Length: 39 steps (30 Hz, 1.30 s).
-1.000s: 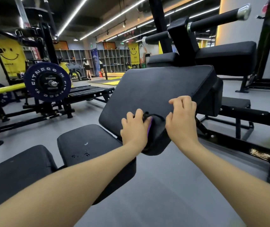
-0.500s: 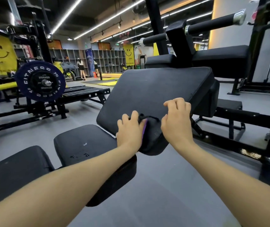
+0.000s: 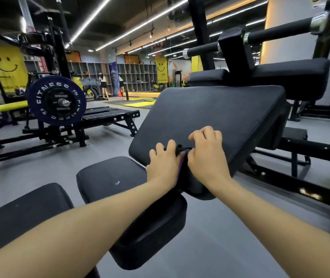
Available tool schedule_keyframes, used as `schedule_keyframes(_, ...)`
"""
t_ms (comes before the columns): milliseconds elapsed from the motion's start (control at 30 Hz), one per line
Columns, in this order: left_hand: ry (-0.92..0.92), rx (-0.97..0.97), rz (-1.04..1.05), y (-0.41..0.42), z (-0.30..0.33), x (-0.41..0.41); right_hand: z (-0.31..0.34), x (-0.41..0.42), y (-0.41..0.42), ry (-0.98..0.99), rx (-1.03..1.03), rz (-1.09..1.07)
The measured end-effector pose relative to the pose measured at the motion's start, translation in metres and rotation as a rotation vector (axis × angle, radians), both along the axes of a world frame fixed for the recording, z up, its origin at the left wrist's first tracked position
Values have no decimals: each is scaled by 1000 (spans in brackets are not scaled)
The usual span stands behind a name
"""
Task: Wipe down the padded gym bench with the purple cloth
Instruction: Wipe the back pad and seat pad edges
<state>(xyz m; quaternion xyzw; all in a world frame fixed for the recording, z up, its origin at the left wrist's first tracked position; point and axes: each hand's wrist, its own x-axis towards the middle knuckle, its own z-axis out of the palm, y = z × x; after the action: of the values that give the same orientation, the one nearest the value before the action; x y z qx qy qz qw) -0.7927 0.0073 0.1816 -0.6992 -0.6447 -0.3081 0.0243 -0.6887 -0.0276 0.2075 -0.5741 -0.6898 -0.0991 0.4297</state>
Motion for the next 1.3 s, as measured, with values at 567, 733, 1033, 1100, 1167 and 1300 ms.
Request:
schedule_keyframes(567, -289, -81, 234, 120, 11, -80, -26, -8, 22, -188, 228, -65)
schedule_keyframes(733, -226, -148, 203, 115, 14, -79, -28, -8, 25, -177, 263, -71)
schedule_keyframes(1033, -198, -202, 52, 45, 16, -33, -25, 0, 17, 39, 283, 25)
schedule_keyframes(1100, -204, -201, 26, 29, 15, -21, -21, 5, 11, 85, 259, 28)
schedule_keyframes(1167, -212, -196, 1, 15, 15, -9, -20, 15, 4, 117, 237, -2)
schedule_keyframes(1300, -210, -192, -48, -12, 17, 12, -20, 40, -14, 139, 172, -48)
